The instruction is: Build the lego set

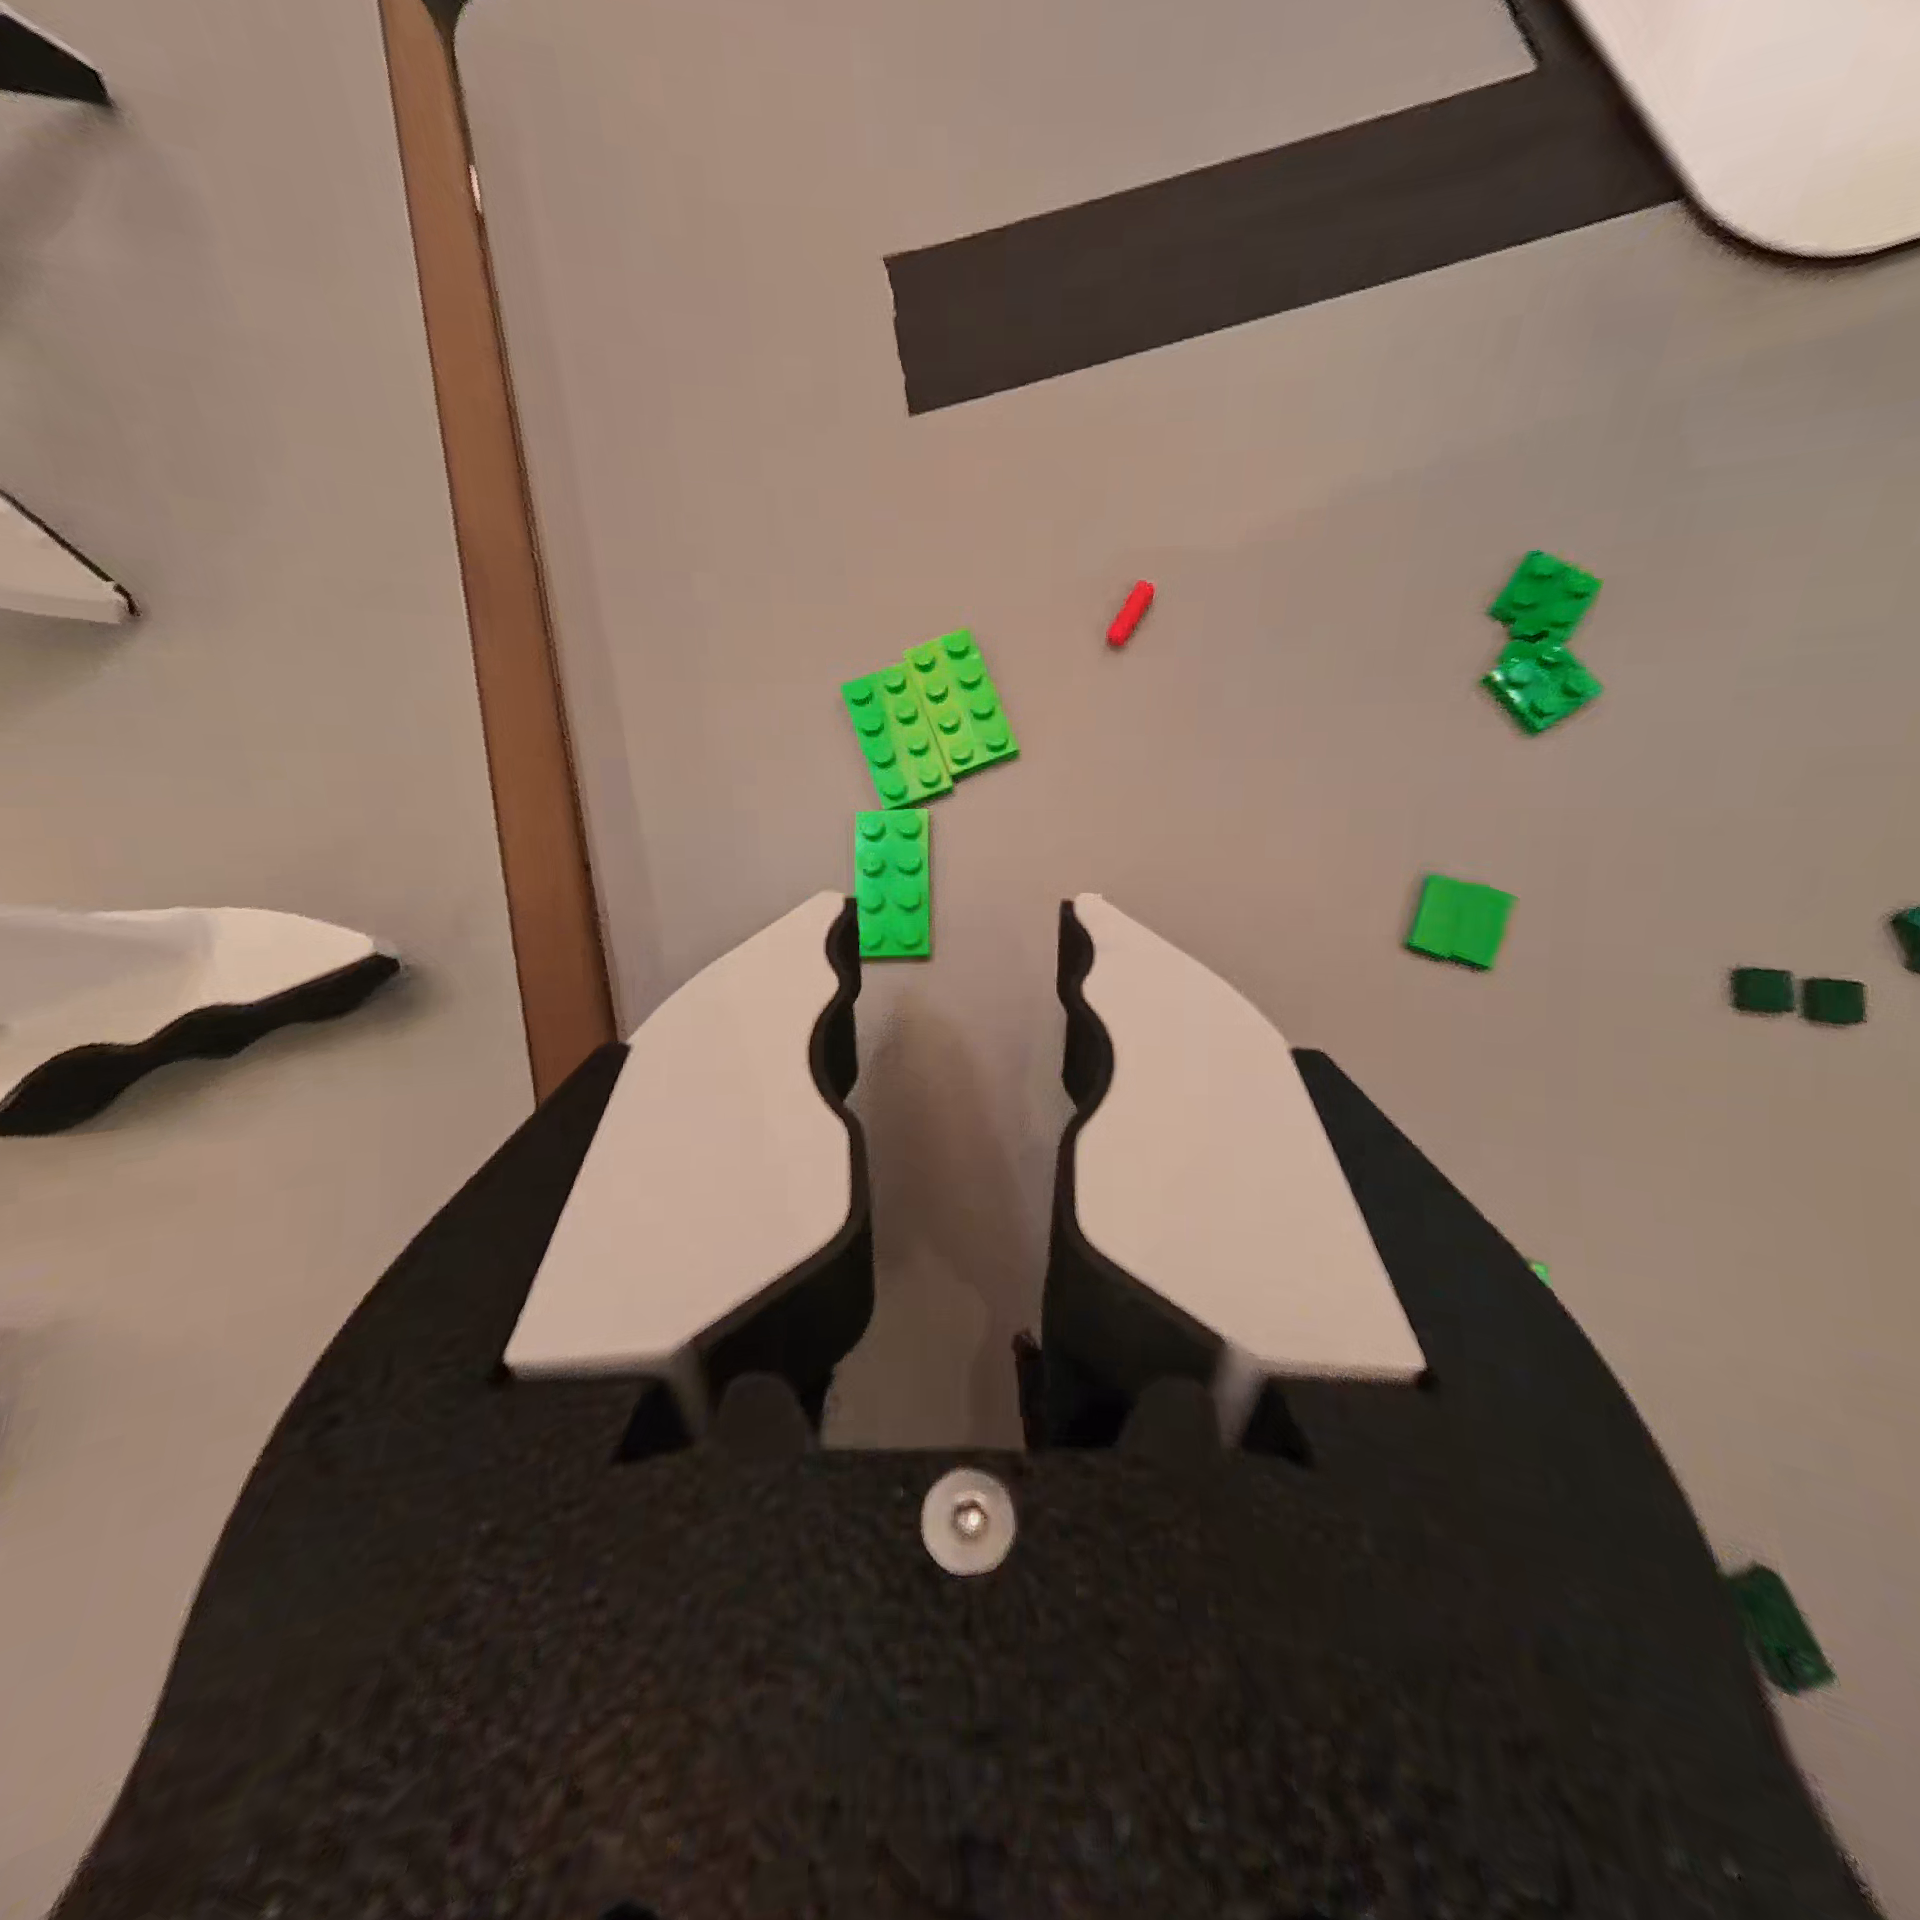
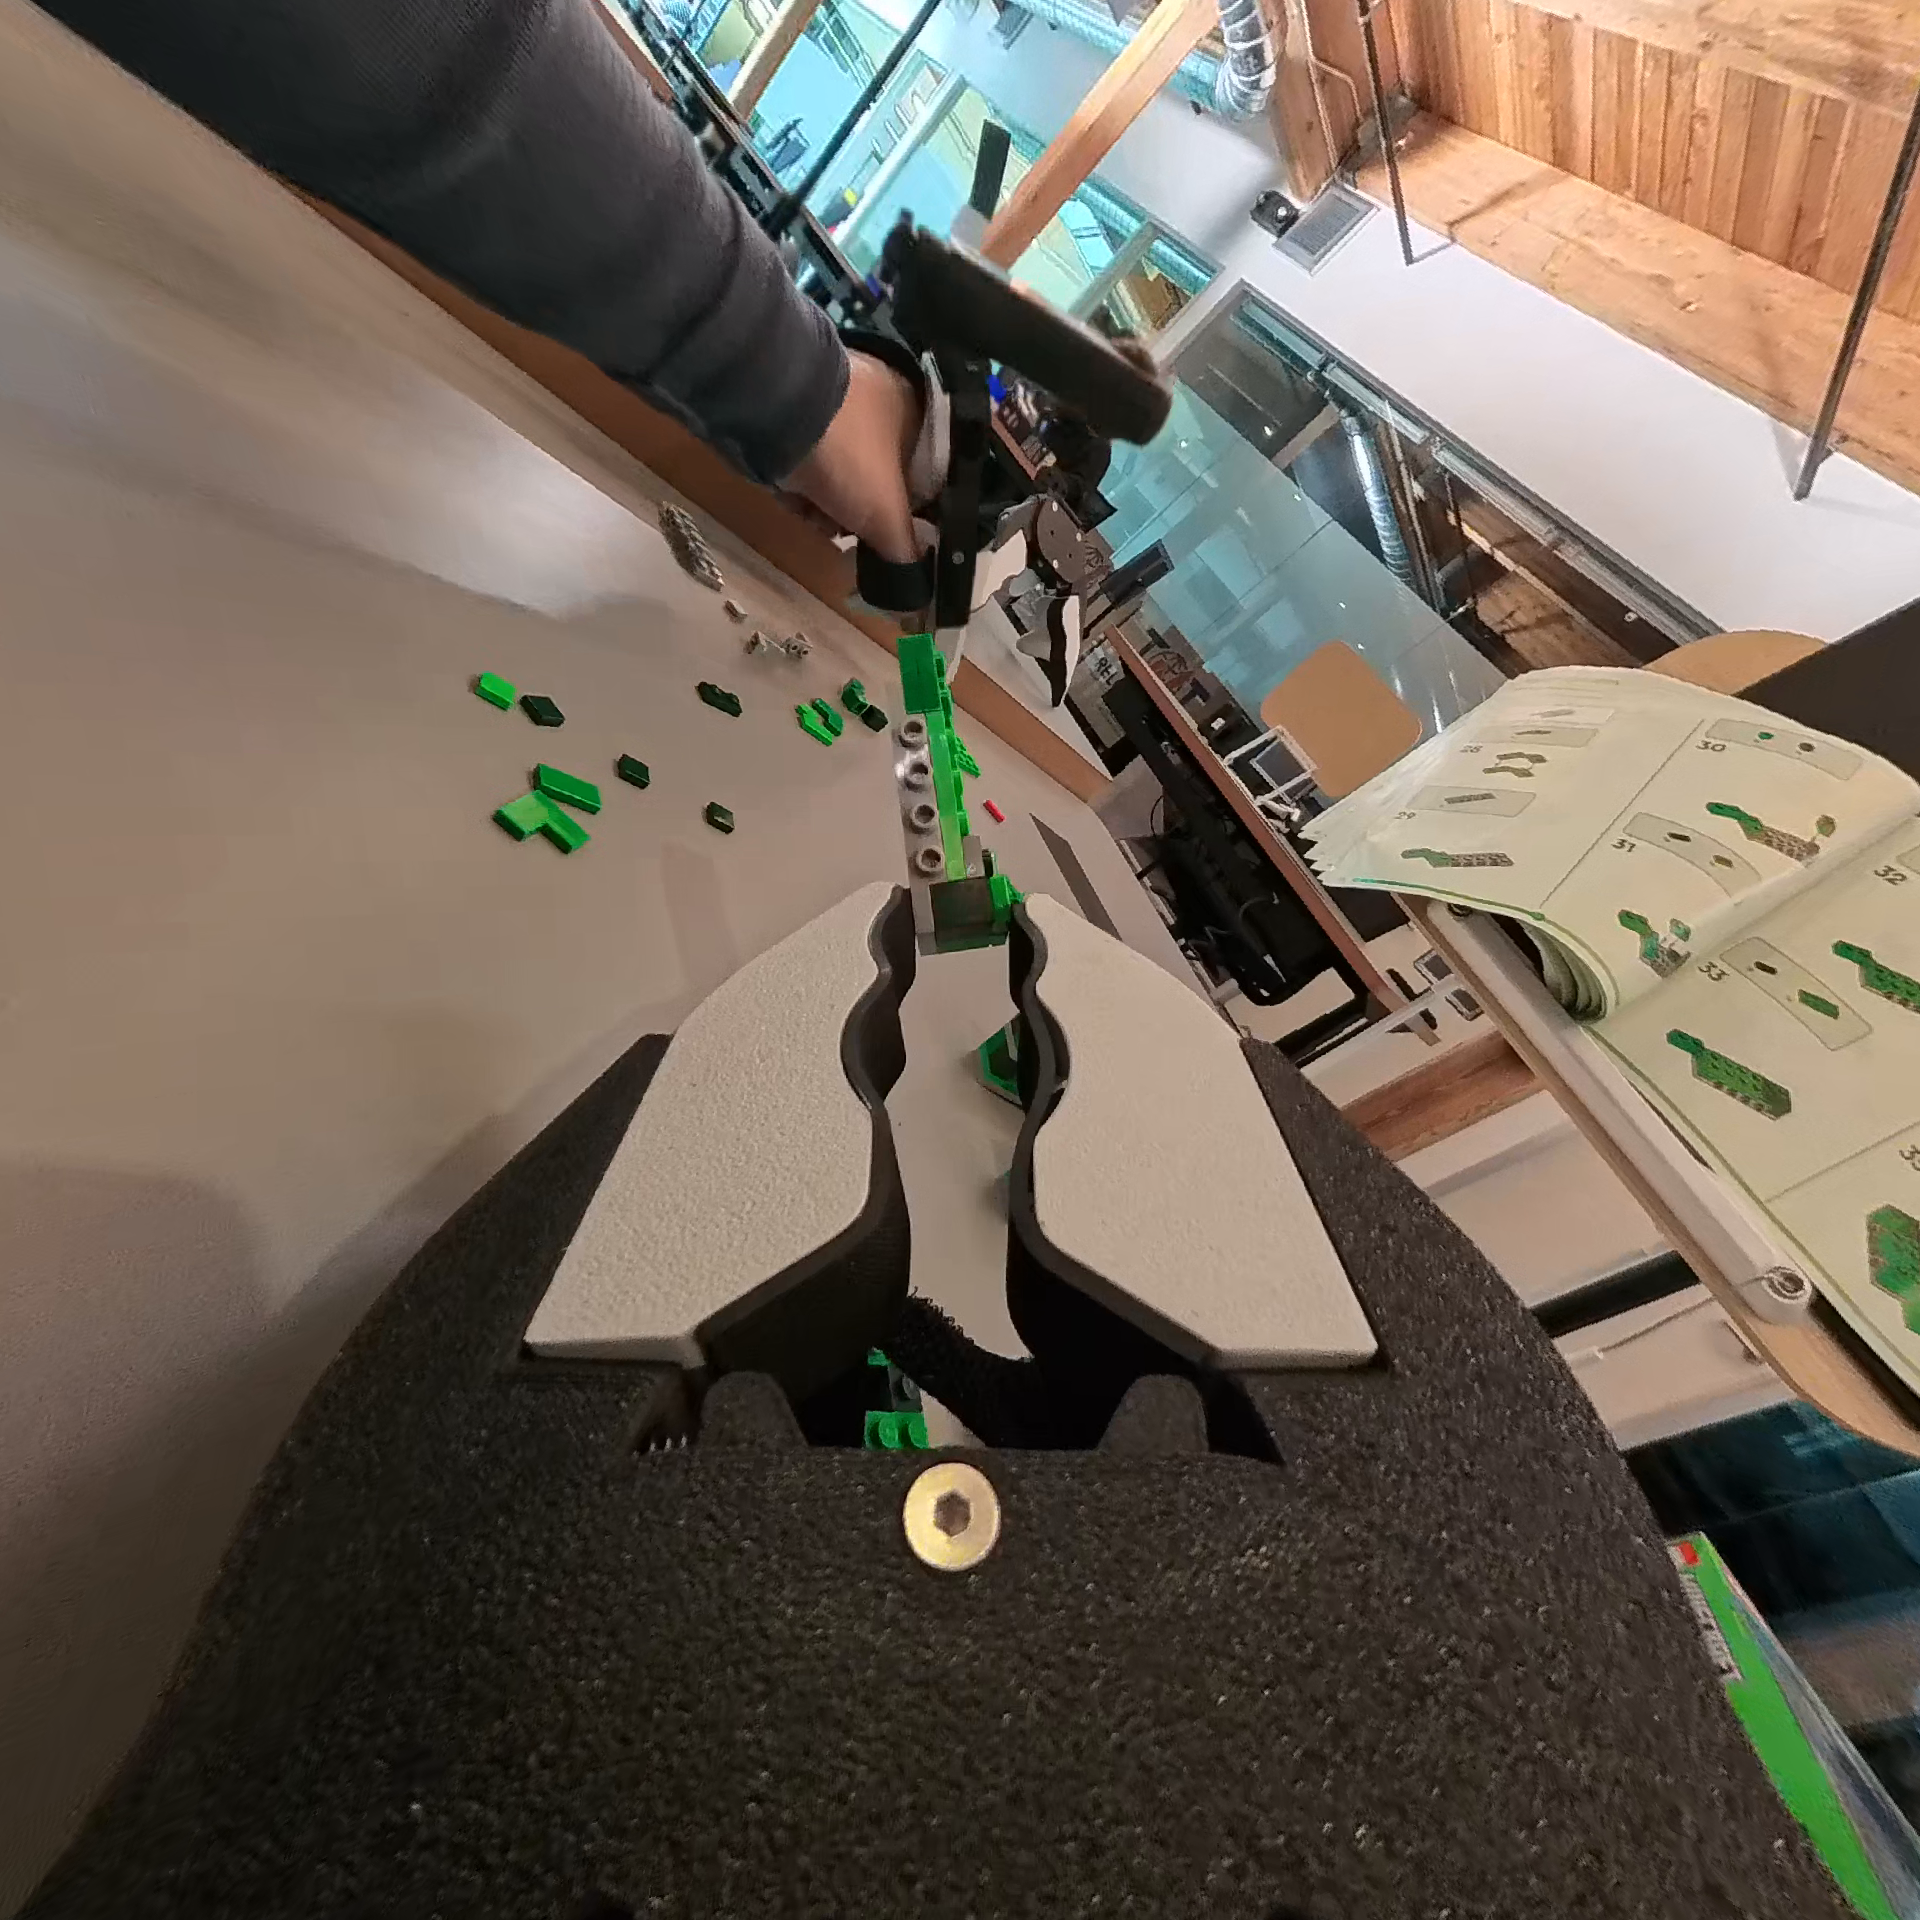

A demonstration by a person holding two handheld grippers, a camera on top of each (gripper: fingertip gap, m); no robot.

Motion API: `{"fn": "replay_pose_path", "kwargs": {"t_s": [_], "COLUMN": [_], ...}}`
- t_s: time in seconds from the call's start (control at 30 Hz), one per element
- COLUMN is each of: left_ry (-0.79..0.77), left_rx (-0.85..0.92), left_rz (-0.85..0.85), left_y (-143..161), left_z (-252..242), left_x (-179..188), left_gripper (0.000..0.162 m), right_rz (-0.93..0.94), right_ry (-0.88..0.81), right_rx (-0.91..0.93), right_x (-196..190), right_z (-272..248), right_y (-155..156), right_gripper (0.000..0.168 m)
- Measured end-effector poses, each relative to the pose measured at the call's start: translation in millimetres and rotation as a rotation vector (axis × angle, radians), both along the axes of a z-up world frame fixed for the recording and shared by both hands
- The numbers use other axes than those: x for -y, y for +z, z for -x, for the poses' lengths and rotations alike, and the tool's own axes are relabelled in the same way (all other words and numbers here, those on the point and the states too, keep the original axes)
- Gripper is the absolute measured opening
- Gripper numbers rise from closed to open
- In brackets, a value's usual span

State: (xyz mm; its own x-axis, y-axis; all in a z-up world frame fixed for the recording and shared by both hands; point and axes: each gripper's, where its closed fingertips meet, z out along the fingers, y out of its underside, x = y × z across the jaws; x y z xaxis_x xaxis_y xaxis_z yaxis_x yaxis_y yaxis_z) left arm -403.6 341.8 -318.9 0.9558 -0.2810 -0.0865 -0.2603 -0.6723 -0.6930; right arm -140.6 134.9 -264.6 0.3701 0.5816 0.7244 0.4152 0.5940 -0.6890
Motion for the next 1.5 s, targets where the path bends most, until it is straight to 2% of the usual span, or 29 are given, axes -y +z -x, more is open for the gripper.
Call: {"fn": "replay_pose_path", "kwargs": {"t_s": [0.27, 0.3, 0.33, 0.37, 0.43, 0.5, 0.6, 0.7, 0.77, 0.9, 1.0, 1.07, 1.23, 1.5], "left_ry": [0.036, 0.019, 0.001, -0.004, -0.040, -0.118, -0.330, -0.664, -0.833, -0.970, -1.016, -1.032, -0.992, -1.005], "left_rx": [0.047, 0.056, 0.060, 0.054, 0.055, 0.068, 0.094, 0.140, 0.106, 0.048, 0.038, 0.032, -0.107, -0.122], "left_rz": [0.143, 0.143, 0.139, 0.137, 0.152, 0.100, 0.013, -0.018, 0.000, 0.038, 0.086, 0.096, 0.139, 0.175], "left_y": [-22.6, -24.0, -24.0, -24.0, -23.0, -9.5, 24.6, 57.7, 66.7, 67.9, 63.0, 61.9, 48.7, 43.1], "left_z": [13.3, 11.5, 10.2, 10.9, 7.5, -7.0, -53.3, -123.8, -159.6, -205.8, -223.4, -230.5, -226.6, -229.7], "left_x": [-11.1, -12.5, -12.8, -13.2, -8.5, -0.6, 33.0, 101.6, 150.0, 220.2, 255.6, 268.8, 269.9, 268.5], "left_gripper": [0.036, 0.034, 0.021, 0.015, 0.015, 0.015, 0.015, 0.015, 0.015, 0.015, 0.015, 0.015, 0.015, 0.015], "right_rz": [0.026, 0.027, 0.028, 0.027, 0.020, -0.002, -0.069, -0.190, -0.289, -0.492, -0.544, -0.558, -0.577, -0.569], "right_ry": [0.013, 0.011, 0.007, 0.001, -0.009, -0.015, -0.019, -0.008, 0.010, 0.059, 0.089, 0.100, 0.114, 0.117], "right_rx": [-0.015, -0.016, -0.016, -0.016, -0.010, 0.002, 0.040, 0.112, 0.164, 0.261, 0.292, 0.298, 0.302, 0.297], "right_x": [0.5, 0.0, -0.5, -1.2, -2.5, -3.2, -2.7, 3.1, 11.6, 32.9, 42.1, 45.5, 50.3, 50.6], "right_z": [-0.1, -0.4, -0.7, -1.2, -2.1, -3.8, -6.7, -6.0, -2.4, 7.4, 11.8, 13.3, 15.6, 15.6], "right_y": [0.8, 0.9, 0.9, 1.0, 1.0, 1.3, 2.0, 0.4, -1.4, -7.5, -11.7, -13.0, -14.5, -15.0], "right_gripper": [0.016, 0.016, 0.016, 0.016, 0.016, 0.016, 0.016, 0.016, 0.017, 0.016, 0.016, 0.016, 0.016, 0.016]}}
